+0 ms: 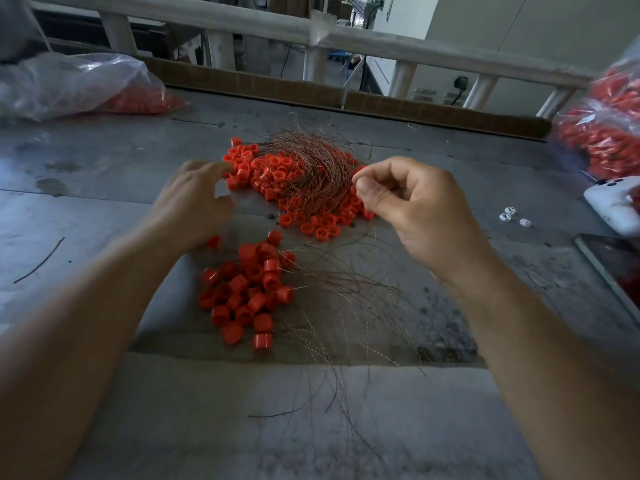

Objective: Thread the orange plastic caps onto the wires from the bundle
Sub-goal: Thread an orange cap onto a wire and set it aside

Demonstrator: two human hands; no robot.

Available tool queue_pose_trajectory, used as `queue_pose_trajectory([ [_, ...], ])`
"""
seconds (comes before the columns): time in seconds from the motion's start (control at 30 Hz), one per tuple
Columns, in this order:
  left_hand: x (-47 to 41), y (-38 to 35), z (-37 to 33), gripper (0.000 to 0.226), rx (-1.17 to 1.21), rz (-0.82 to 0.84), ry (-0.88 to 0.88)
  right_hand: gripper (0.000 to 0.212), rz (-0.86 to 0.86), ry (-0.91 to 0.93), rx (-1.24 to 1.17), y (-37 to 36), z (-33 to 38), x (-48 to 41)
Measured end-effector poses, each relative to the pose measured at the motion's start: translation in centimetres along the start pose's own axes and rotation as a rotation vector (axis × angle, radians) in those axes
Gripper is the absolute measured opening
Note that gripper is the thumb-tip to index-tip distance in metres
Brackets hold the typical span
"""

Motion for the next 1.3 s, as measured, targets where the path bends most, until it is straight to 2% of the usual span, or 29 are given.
queue_pose_trajectory([
  [0.1,-0.6,-1.4,-0.1,0.054,-0.045,0.100,-0.051,0.011,-0.063,0.023,-0.010,0.4,-0.1,-0.2],
  [0.17,-0.7,-1.8,-0.2,0.048,-0.089,0.140,-0.086,0.011,-0.109,0.030,-0.013,0.8,-0.2,-0.4],
  [0.27,-0.6,-1.8,-0.1,0.035,-0.104,0.070,-0.132,0.013,-0.147,0.026,-0.022,1.1,-0.5,-0.6],
  [0.37,-0.3,-1.0,-0.2,0.031,-0.078,-0.027,-0.165,0.012,-0.173,0.018,0.008,1.4,-0.8,-0.9],
  [0.53,0.1,-0.3,-0.5,0.028,-0.060,-0.074,-0.143,0.014,-0.193,0.017,0.097,1.6,-1.5,-1.3],
  [0.63,0.5,0.2,-1.0,0.023,-0.026,-0.120,-0.134,0.008,-0.155,0.004,0.318,1.3,-2.0,-1.5],
  [0.73,1.0,1.0,-1.5,0.014,0.079,-0.149,-0.135,0.013,-0.119,0.012,0.567,0.7,-2.7,-1.8],
  [0.83,1.9,1.5,-2.5,0.005,0.163,-0.161,-0.169,0.018,-0.063,0.056,0.654,0.2,-3.1,-2.2],
  [0.9,2.5,1.9,-3.0,0.003,0.210,-0.160,-0.204,0.024,0.044,0.093,0.670,-0.4,-3.2,-2.5],
  [0.97,2.8,1.9,-3.3,0.013,0.256,-0.156,-0.226,0.032,0.191,0.110,0.702,-1.2,-3.4,-2.7],
  [1.07,2.9,1.8,-3.4,0.010,0.260,-0.153,-0.236,0.044,0.350,0.054,0.791,-2.0,-4.4,-2.8],
  [1.17,3.0,1.8,-3.3,0.016,0.286,-0.135,-0.248,0.051,0.369,0.009,0.827,-2.1,-5.1,-2.8],
  [1.3,3.0,2.0,-3.2,0.027,0.296,-0.127,-0.270,0.049,0.256,0.106,0.756,-1.8,-4.3,-2.5],
])
Point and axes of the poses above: each hand's wrist, its own x-axis away from the middle knuckle, its own y-axis out of the back of the hand, z = x × y, the point moved 1 cm from there along -x, towards the middle knuckle, and after that the axes turned 15 degrees about -x, right-handed, at the moved point
